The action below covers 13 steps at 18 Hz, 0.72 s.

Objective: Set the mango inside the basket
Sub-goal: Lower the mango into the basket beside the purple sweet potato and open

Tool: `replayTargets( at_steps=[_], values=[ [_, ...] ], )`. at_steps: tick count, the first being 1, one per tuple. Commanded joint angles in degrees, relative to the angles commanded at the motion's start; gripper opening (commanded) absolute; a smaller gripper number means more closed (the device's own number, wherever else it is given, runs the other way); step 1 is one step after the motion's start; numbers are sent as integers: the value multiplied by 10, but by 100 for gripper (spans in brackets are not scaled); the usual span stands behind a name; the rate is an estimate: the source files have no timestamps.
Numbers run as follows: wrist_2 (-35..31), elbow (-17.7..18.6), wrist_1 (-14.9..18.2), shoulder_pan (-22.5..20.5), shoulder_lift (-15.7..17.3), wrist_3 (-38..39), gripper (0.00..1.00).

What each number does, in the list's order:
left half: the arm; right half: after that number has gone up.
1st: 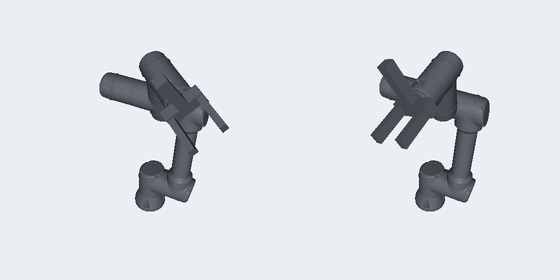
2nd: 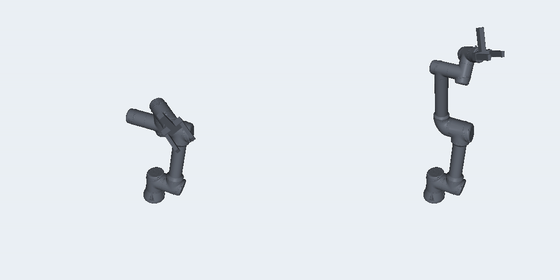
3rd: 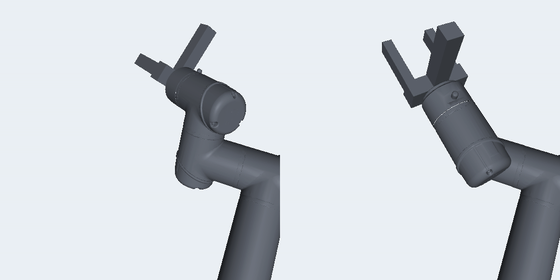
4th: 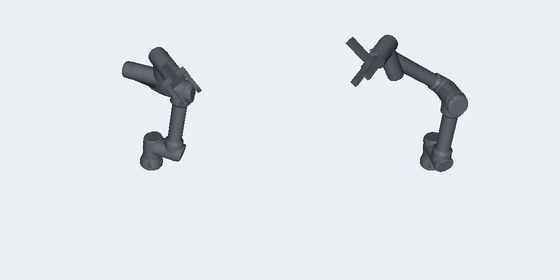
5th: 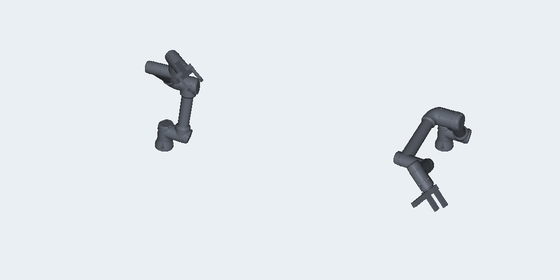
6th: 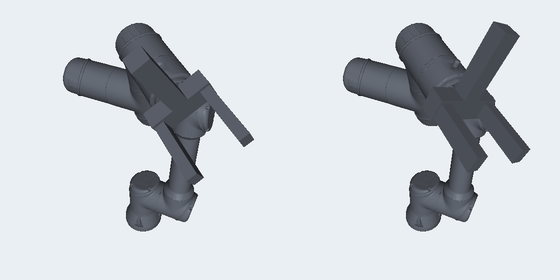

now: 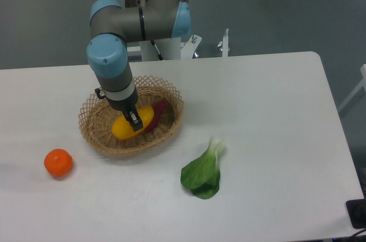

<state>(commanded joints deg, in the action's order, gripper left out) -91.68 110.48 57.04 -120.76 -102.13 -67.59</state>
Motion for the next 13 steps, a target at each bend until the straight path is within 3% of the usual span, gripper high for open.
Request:
replayTargets(
  at_steps=[5, 13],
  values=[
    [-5, -24, -5, -6, -5, 3, 100],
    [-1, -75, 3, -82, -19, -7, 100]
  ],
)
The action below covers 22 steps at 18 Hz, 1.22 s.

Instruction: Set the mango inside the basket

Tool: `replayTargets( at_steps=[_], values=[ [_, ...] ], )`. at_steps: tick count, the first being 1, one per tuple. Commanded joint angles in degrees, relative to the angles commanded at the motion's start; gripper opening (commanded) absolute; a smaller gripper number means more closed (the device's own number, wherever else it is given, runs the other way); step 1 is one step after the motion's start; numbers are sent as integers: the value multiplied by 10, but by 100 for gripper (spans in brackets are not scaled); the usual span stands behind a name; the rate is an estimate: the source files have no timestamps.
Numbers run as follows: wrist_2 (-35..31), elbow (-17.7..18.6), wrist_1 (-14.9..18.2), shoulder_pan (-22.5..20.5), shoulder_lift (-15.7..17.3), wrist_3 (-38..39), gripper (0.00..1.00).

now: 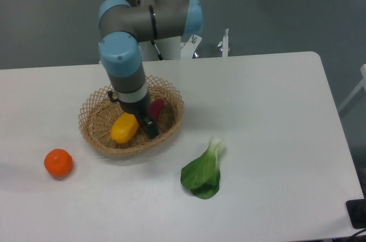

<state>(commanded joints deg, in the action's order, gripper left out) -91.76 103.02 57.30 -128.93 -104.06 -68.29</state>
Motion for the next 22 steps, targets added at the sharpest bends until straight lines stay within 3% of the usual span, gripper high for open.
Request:
replayTargets(
  at_steps=[8, 14, 17, 22],
  values=[
    [-3, -99, 3, -98, -69, -40, 100],
    [-2, -155, 13, -131, -107, -76, 100],
    [1, -172, 47, -163, -108, -102, 100],
    [4, -179, 48, -201, -120, -154, 100]
  ],
)
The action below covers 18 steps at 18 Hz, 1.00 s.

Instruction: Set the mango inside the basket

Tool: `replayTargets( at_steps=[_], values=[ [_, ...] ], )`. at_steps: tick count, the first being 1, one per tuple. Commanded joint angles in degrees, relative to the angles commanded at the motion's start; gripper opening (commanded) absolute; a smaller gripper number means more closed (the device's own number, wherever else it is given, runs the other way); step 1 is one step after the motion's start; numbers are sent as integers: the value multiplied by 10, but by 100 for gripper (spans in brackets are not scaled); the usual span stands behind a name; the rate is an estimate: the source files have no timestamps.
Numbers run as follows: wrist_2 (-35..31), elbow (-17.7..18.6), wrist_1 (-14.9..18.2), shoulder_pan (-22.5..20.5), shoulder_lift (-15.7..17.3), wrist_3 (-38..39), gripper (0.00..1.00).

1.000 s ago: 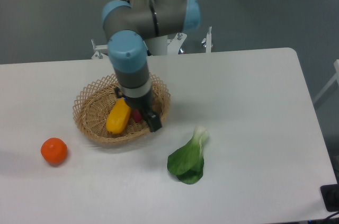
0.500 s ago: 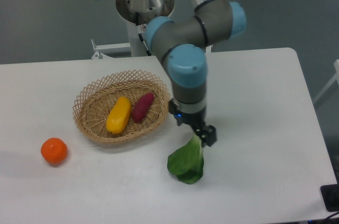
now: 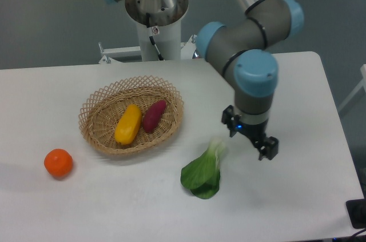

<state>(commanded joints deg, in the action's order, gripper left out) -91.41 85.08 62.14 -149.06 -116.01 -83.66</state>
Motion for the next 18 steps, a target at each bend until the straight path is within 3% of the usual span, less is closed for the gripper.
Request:
replayTargets(
  at_steps=[18],
  values=[
    [0, -8, -1, -5, -7, -4, 100]
  ],
)
